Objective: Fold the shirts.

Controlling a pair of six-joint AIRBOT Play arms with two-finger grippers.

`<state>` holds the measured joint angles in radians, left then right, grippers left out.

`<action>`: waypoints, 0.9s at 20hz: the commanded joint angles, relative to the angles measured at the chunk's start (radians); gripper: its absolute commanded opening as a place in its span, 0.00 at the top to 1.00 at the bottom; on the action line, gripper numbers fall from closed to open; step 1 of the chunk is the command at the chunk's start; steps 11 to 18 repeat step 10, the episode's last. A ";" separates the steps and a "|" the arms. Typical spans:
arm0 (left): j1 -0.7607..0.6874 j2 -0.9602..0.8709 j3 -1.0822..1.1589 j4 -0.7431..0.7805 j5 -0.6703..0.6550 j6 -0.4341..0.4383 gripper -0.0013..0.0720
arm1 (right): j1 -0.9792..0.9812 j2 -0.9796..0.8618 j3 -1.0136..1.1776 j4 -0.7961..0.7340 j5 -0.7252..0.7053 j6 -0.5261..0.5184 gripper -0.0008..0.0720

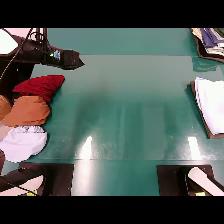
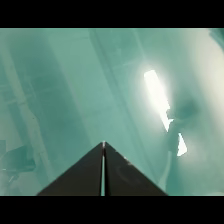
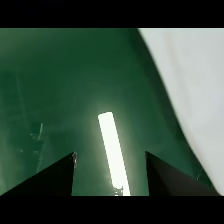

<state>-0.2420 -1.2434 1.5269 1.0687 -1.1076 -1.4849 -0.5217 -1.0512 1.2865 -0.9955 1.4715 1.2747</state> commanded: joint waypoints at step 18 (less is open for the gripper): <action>0.000 -0.001 0.000 0.000 0.001 0.000 0.95 | 0.553 0.027 0.002 -0.002 -0.052 0.000 0.97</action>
